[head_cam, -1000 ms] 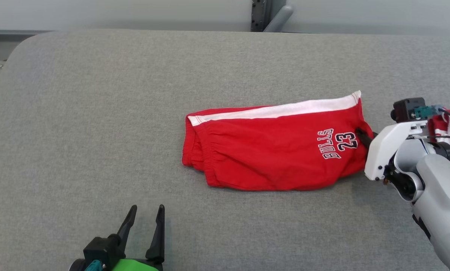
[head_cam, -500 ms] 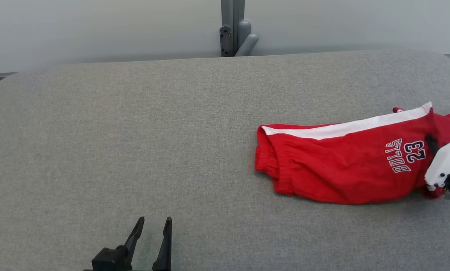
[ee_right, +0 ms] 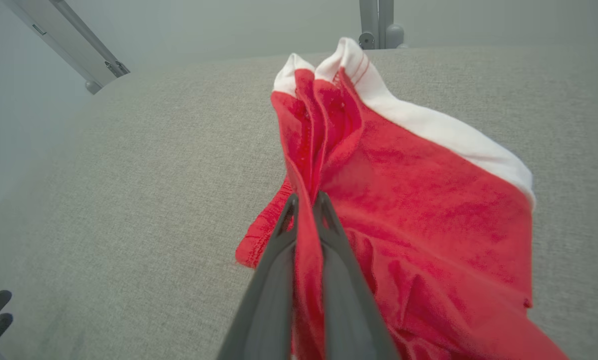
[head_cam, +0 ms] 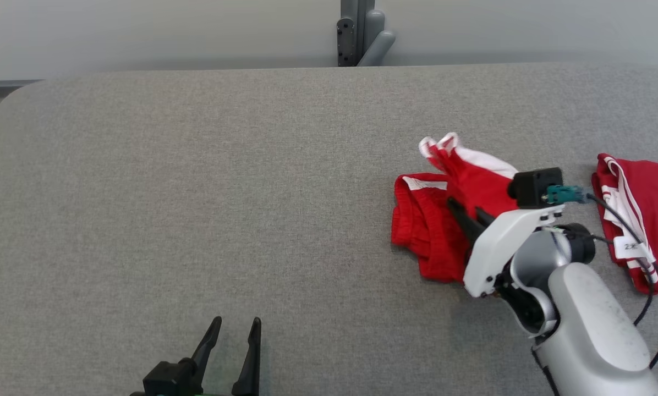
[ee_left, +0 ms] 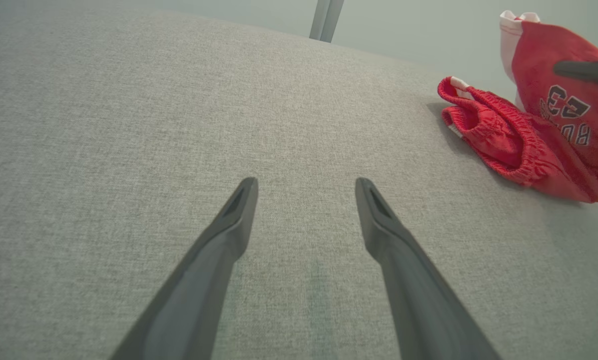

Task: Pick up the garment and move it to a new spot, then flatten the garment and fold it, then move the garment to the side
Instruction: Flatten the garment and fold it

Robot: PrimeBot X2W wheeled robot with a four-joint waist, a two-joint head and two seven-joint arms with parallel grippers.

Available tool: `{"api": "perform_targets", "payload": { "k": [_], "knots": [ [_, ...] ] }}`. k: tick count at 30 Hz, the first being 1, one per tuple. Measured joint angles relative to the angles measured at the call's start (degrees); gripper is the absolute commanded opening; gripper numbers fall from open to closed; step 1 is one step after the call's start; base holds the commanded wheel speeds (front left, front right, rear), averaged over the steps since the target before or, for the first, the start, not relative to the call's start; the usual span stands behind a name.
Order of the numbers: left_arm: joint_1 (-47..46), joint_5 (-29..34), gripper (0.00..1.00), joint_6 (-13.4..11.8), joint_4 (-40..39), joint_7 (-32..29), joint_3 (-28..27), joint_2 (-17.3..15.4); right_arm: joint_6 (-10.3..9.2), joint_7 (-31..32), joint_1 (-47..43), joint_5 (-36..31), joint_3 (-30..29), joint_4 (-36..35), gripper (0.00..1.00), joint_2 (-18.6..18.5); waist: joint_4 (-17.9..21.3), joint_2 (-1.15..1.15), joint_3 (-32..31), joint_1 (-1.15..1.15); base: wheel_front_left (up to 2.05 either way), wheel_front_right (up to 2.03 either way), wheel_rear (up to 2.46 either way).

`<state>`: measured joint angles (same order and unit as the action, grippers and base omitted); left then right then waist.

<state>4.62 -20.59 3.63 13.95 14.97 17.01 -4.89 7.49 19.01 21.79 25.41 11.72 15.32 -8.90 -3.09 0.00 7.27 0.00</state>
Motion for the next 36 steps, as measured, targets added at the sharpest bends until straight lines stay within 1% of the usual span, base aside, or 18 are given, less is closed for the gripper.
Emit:
{"api": "perform_targets", "payload": {
  "k": [2,5,10,15,16,17,18,23,27,29,32,34,35,36],
  "knots": [
    [-0.6,0.1,1.00,0.4,0.3,0.0,0.0,0.0,0.00,0.1,-1.0,-1.7,0.3,-0.1,0.00,2.6,-0.4,0.00,0.3,0.00,0.00,0.00,0.00],
    [-1.2,0.5,1.00,0.7,0.9,0.0,-0.1,-0.1,-0.01,-1.0,-1.6,-4.5,-0.3,0.8,0.00,4.3,-1.1,0.00,0.6,0.00,0.00,0.00,0.00],
    [-1.4,0.6,1.00,1.1,1.5,0.0,-0.6,-0.1,-0.01,-2.8,-1.5,-6.2,-1.6,3.4,0.00,5.7,-2.0,0.00,1.0,0.00,0.00,0.00,0.00],
    [-1.4,1.1,1.00,1.3,2.5,0.0,-0.5,0.2,-0.01,-4.8,-0.6,-6.7,-1.5,5.9,0.00,6.0,-2.3,0.00,0.9,0.00,0.00,0.00,0.00],
    [-1.4,1.1,1.00,1.4,2.7,0.0,-0.4,0.3,-0.01,-5.6,-0.5,-6.1,-1.0,6.1,0.36,6.0,-2.3,0.00,0.8,0.00,0.00,0.00,0.00],
    [-1.4,1.1,1.00,1.4,2.8,0.0,-0.4,0.3,-0.01,-6.3,-0.5,-5.5,-0.4,6.2,0.91,6.0,-2.2,0.00,0.7,0.00,0.00,0.00,0.00],
    [-1.4,1.2,1.00,1.4,2.9,0.0,-0.4,0.4,-0.01,-6.8,-0.5,-5.1,0.1,6.3,1.00,6.0,-2.2,0.00,0.6,0.00,0.00,0.00,0.00],
    [-0.9,1.2,1.00,1.4,3.5,0.0,-0.5,0.5,-0.01,-9.3,-1.4,-3.7,0.9,5.0,1.00,6.1,-2.1,0.00,-0.6,0.00,0.00,0.00,0.00],
    [0.7,1.3,1.00,1.0,4.0,0.0,-0.9,0.6,-0.01,-11.8,-5.8,-2.2,-0.5,-0.5,1.00,6.1,-1.9,0.00,-2.6,0.00,0.00,0.00,0.00],
    [1.8,1.3,1.00,0.6,4.1,0.0,-1.3,0.7,0.00,-13.2,-8.7,-2.7,-2.8,-4.2,1.00,6.1,-1.7,0.00,-3.9,0.00,0.00,0.00,0.00],
    [3.7,1.2,1.00,0.0,4.2,0.0,-1.5,0.8,-0.01,-14.4,-13.2,-4.0,-7.0,-7.9,1.00,5.1,-1.4,0.00,-5.9,0.00,0.00,0.00,0.00],
    [4.4,1.2,1.00,-0.1,4.0,0.0,-1.3,0.9,-0.01,-15.7,-15.7,-6.8,-9.5,-8.8,1.00,2.7,-1.1,0.00,-7.0,0.00,0.00,0.00,0.00],
    [4.5,1.2,1.00,-0.1,3.9,0.0,-1.1,1.0,-0.01,-16.1,-16.6,-7.9,-11.3,-8.7,0.87,2.1,-1.0,0.00,-7.5,0.00,0.00,0.00,0.00],
    [4.5,1.2,1.00,-0.1,3.7,0.0,-0.8,1.1,-0.01,-16.7,-17.5,-8.8,-12.7,-8.2,0.48,1.6,-0.9,0.00,-8.0,0.00,0.00,0.00,0.00]
  ]
}}
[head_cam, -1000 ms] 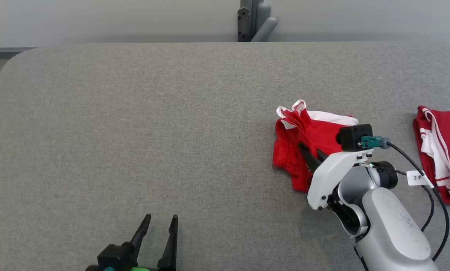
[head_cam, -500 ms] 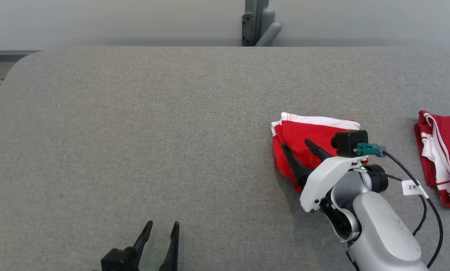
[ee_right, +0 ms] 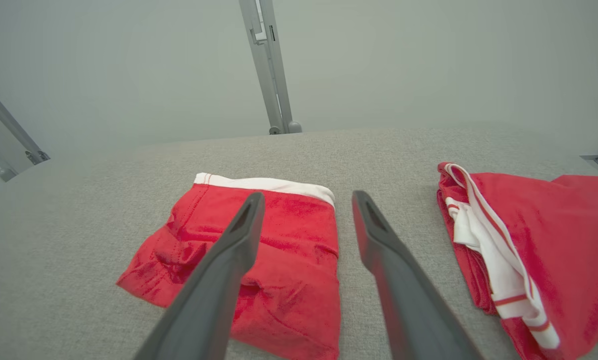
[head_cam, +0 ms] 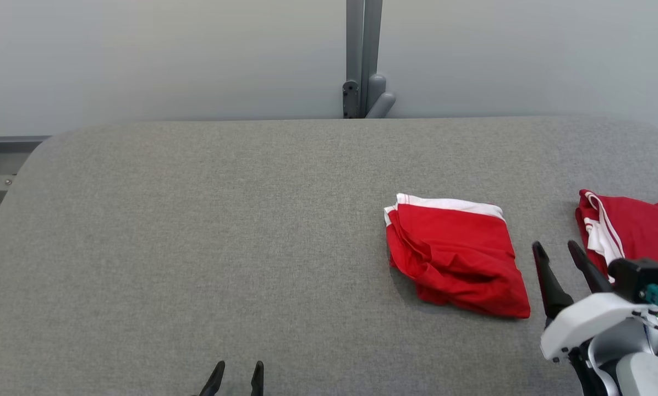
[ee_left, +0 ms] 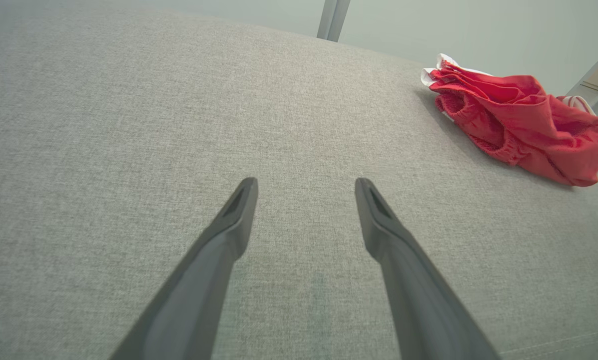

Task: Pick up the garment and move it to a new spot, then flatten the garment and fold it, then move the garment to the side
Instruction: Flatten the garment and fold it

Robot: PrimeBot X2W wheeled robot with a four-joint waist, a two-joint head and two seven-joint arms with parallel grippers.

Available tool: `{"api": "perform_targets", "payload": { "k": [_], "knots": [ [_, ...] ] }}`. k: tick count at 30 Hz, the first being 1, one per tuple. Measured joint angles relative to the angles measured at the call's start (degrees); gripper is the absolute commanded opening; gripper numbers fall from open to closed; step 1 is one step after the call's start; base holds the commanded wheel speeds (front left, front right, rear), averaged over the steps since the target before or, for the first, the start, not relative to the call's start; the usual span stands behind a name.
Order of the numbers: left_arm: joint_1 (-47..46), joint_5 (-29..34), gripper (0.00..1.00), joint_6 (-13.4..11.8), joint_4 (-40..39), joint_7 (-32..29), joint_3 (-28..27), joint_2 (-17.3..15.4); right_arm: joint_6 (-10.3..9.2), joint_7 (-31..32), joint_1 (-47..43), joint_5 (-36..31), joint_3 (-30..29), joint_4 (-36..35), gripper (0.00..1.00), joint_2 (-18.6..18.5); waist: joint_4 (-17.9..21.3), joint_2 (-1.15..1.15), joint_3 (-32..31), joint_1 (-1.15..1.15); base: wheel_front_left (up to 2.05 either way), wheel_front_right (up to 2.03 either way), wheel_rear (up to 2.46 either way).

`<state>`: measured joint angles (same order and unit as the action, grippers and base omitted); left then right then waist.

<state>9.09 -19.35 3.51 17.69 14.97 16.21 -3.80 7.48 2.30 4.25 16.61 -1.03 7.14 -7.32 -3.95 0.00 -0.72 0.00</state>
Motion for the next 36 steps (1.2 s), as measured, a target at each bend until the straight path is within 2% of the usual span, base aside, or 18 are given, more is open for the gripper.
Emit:
{"api": "perform_targets", "payload": {
  "k": [2,6,10,15,18,22,26,30,36],
  "knots": [
    [0.0,0.0,1.00,0.0,0.0,0.0,0.4,0.3,0.00,-1.4,-1.6,-1.6,-2.0,1.4,0.00,-0.5,0.1,0.00,-0.7,0.00,0.00,0.00,0.00],
    [0.4,-0.1,1.00,-0.1,0.1,0.0,0.6,0.5,0.00,-4.7,-3.8,-3.1,-4.6,5.6,0.00,-0.5,-0.3,0.00,-1.7,0.00,0.00,0.00,0.00],
    [0.9,-0.1,1.00,-0.1,0.2,0.0,0.9,0.6,0.00,-8.3,-3.0,-4.4,-3.8,9.9,0.00,-1.0,-1.0,0.00,-1.9,0.00,0.00,0.00,0.00],
    [0.8,0.2,1.00,0.0,0.2,0.0,1.4,0.6,0.00,-13.1,4.1,-7.6,-1.7,15.8,0.00,-2.7,-1.7,0.00,-0.6,0.00,0.00,0.00,0.00],
    [0.6,0.4,1.00,0.1,0.4,0.0,1.3,0.6,0.01,-15.2,8.4,-11.7,0.1,21.1,0.00,-3.6,-2.2,0.00,0.4,0.00,0.00,0.00,0.00],
    [0.0,0.8,1.00,0.7,0.9,0.0,1.2,0.3,0.02,-17.0,14.2,-15.0,1.9,29.6,0.00,-2.2,-3.0,0.00,2.2,0.00,0.00,0.00,0.00],
    [-0.9,0.8,1.00,1.1,1.3,0.0,1.2,0.3,0.02,-17.2,16.0,-16.4,0.7,35.5,0.00,-1.2,-3.9,0.00,3.0,0.00,0.00,0.00,0.00],
    [-1.3,0.8,1.00,1.1,1.6,0.0,1.0,0.4,0.02,-17.3,16.0,-17.1,0.7,36.8,0.00,0.3,-4.9,0.00,3.2,0.00,0.00,0.00,0.00],
    [-1.5,0.8,1.00,1.3,1.7,0.0,0.8,0.5,0.02,-17.3,13.7,-17.1,4.8,35.1,0.00,1.9,-5.6,0.00,3.1,0.00,0.00,0.00,0.00]
  ]
}}
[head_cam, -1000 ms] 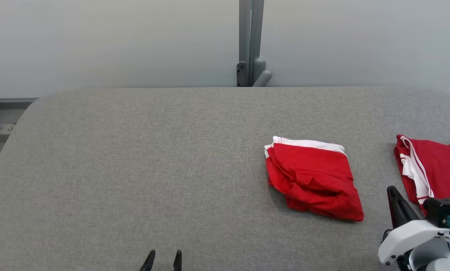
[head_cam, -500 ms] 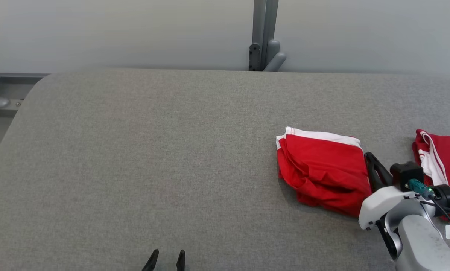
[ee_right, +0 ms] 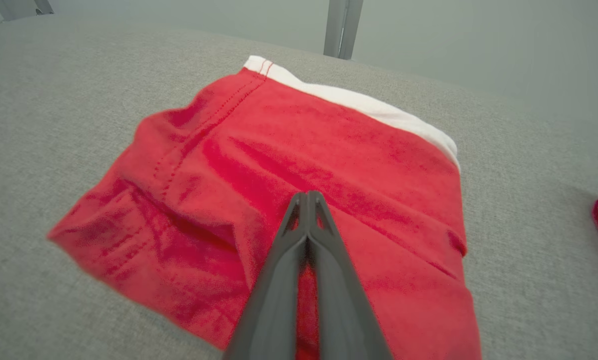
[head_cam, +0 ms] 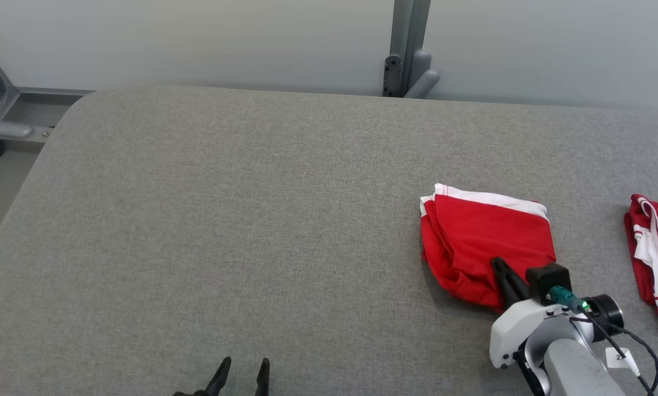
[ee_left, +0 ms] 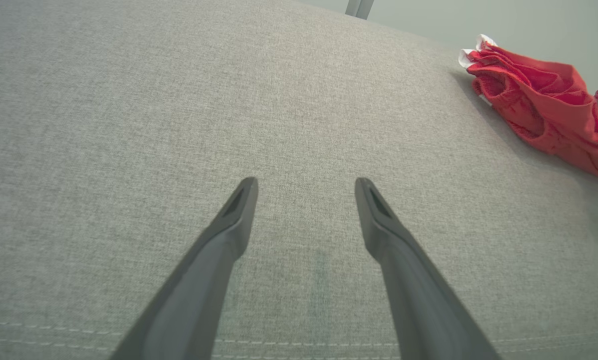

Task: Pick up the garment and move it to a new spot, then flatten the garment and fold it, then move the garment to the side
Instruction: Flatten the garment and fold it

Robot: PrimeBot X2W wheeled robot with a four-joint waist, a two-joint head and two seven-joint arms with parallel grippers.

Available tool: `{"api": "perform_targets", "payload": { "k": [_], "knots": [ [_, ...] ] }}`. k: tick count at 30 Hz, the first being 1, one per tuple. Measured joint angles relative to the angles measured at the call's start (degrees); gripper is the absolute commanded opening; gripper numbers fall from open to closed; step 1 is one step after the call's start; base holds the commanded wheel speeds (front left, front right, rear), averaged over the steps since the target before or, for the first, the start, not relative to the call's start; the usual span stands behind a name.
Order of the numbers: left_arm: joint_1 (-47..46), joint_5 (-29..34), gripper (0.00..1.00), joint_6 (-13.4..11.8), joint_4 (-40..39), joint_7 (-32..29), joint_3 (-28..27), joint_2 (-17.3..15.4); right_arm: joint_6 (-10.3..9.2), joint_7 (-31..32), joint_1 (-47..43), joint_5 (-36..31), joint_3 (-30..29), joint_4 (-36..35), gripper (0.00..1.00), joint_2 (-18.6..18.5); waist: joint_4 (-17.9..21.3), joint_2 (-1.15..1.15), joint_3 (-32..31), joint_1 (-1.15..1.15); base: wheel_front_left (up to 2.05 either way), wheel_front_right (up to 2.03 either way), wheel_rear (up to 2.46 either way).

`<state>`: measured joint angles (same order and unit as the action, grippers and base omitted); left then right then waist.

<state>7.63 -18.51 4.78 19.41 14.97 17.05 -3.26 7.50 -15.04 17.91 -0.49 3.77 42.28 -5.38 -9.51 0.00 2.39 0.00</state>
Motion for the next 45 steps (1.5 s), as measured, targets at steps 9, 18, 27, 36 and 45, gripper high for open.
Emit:
{"api": "perform_targets", "payload": {
  "k": [9,18,27,36,45],
  "knots": [
    [0.1,0.1,1.00,-0.1,-0.2,0.0,-0.4,0.1,0.00,0.0,-2.8,2.5,6.7,-0.7,0.00,1.5,0.1,0.00,-0.3,0.00,0.00,0.00,0.00],
    [0.1,0.2,1.00,-0.1,0.2,0.0,-0.3,0.2,0.00,0.0,-1.8,4.3,10.1,1.0,0.00,2.4,-0.3,0.00,-0.4,0.00,0.00,0.00,0.00],
    [0.3,0.1,1.00,-0.3,0.8,0.0,-0.3,0.3,0.00,0.0,-2.2,7.3,14.8,1.3,0.00,2.5,-1.1,0.00,-1.8,0.00,0.00,0.00,0.00],
    [1.2,-0.5,1.00,-1.0,-0.1,0.0,-1.2,0.3,0.00,0.0,-5.7,9.7,14.3,-9.8,0.00,2.6,-0.7,0.00,-3.3,0.00,0.00,0.00,0.00],
    [2.9,-0.5,1.00,-1.8,-1.9,0.0,-3.9,0.3,0.00,0.0,-15.2,6.4,6.7,-24.1,1.00,1.7,1.4,0.00,-5.2,0.00,0.00,0.00,0.00]
  ]
}}
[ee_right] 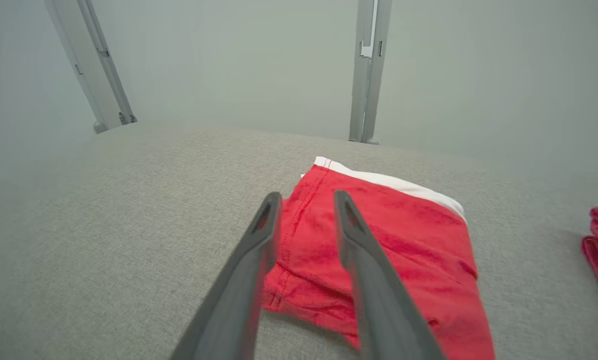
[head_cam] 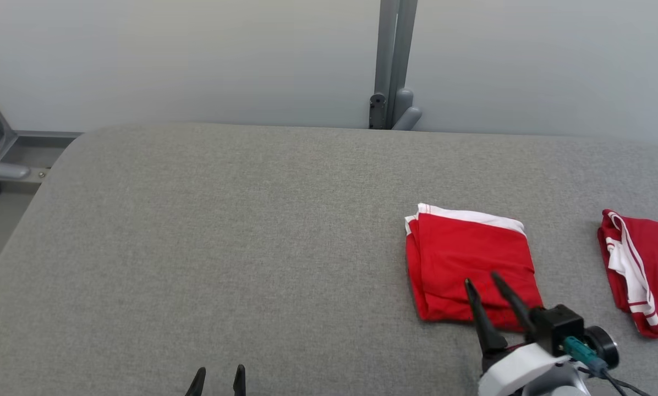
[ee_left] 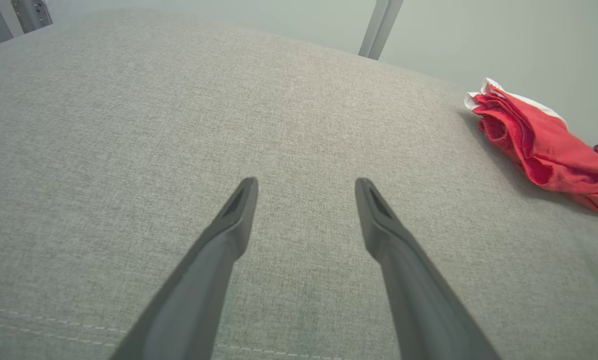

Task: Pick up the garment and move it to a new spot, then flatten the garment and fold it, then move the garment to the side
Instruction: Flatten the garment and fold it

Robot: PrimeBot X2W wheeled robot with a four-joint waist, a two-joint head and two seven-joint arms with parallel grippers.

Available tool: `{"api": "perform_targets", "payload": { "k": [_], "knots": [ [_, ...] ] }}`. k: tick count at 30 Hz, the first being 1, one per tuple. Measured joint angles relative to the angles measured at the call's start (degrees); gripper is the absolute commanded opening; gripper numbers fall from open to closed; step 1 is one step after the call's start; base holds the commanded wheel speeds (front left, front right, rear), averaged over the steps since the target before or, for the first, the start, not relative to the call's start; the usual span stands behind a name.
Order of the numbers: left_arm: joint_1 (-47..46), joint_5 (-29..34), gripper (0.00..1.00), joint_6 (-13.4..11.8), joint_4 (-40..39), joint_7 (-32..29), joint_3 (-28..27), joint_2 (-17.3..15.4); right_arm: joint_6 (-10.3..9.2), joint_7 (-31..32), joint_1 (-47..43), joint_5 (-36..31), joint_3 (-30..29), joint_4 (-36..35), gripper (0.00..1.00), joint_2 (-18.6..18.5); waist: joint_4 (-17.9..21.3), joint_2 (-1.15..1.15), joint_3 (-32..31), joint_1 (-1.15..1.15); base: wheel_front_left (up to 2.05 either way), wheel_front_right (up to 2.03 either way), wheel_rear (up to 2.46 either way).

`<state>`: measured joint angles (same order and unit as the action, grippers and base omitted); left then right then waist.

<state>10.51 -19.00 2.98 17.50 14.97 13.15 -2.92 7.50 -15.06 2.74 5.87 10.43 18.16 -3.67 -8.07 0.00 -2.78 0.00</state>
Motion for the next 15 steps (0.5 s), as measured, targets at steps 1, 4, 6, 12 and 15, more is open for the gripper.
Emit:
{"api": "perform_targets", "payload": {
  "k": [1,4,6,12,15],
  "knots": [
    [0.1,0.1,1.00,0.0,-0.3,0.0,-0.2,0.0,0.00,0.0,-0.9,0.0,-1.3,-1.2,1.00,-0.3,0.3,0.00,-0.2,0.00,0.00,0.00,0.00],
    [0.7,0.6,1.00,-0.1,-0.7,0.0,-0.9,0.0,0.00,0.0,-3.7,-0.3,-4.8,-4.5,1.00,-0.8,1.2,0.00,-0.8,0.00,0.00,0.00,0.00],
    [0.9,0.7,1.00,-0.2,-1.0,0.0,-1.6,0.0,0.00,0.0,-5.3,-0.6,-7.3,-6.1,1.00,-1.2,1.8,0.00,-1.3,0.00,0.00,0.00,0.00],
    [1.3,1.5,1.00,0.0,-2.0,0.0,-1.9,0.0,0.00,0.0,-9.3,-0.2,-14.8,-7.4,1.00,-2.2,2.9,0.00,-2.4,0.00,0.00,0.00,0.00],
    [1.4,2.0,1.00,0.1,-2.2,0.0,-2.0,0.0,0.00,0.0,-10.9,0.1,-17.3,-7.3,1.00,-2.4,3.3,0.00,-2.9,0.00,0.00,0.00,0.00]
  ]
}}
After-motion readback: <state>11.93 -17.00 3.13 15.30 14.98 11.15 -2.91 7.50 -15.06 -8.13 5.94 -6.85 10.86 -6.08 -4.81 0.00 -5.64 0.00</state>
